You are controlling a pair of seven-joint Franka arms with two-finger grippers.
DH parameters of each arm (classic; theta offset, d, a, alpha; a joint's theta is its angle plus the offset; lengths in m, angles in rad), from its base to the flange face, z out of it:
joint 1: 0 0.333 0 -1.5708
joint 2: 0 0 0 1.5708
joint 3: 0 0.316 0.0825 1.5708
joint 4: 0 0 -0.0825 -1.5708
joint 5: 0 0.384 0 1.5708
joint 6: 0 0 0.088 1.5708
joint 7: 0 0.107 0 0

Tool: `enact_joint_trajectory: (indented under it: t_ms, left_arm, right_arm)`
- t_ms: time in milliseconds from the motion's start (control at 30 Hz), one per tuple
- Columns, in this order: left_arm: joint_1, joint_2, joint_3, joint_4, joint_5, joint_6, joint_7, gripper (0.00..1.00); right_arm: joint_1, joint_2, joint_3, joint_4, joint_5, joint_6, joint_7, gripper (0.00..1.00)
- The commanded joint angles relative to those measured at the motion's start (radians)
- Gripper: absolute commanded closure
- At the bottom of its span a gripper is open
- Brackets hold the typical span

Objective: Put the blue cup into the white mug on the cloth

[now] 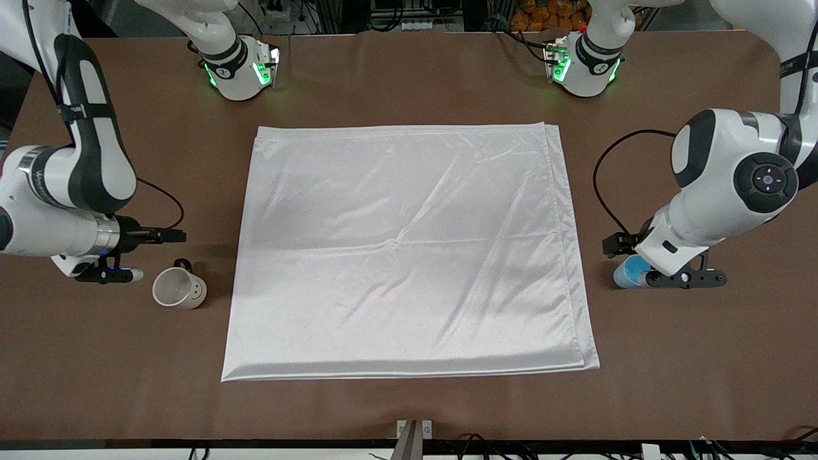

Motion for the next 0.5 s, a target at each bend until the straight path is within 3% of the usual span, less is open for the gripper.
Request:
enact_joint_trajectory:
  t_ms: [0,467]
  left_arm:
    - [0.011,0.017,-0.003,-0.034,0.027,0.067,0.016,0.0]
    - [0.031,0.089,-0.001,-0.085,0.031,0.205,0.075,0.0]
  right_arm:
    - [0.02,0.053,0.001,0.016,-0.017,0.048,0.006,0.0]
    - [0.013,0.134,0.001,0.016,-0.093,0.155,-0.005,0.0]
